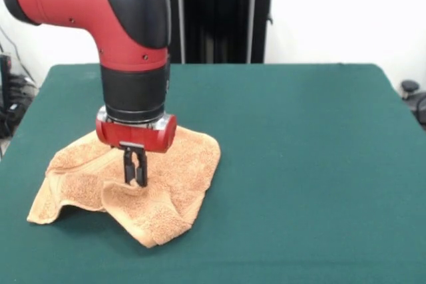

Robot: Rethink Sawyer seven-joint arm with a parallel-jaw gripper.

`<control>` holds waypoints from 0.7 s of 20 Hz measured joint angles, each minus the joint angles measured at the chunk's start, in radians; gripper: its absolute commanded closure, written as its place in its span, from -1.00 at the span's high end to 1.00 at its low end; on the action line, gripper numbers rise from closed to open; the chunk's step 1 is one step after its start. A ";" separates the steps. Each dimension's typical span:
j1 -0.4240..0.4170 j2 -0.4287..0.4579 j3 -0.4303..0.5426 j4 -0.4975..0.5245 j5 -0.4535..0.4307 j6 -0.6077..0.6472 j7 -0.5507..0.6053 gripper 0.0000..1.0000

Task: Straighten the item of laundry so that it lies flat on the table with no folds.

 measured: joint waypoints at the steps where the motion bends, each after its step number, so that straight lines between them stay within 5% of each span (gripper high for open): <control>1: -0.003 0.000 0.002 -0.003 -0.003 -0.001 0.000 -1.00; 14: -0.015 0.004 0.025 -0.020 -0.019 -0.001 0.000 -1.00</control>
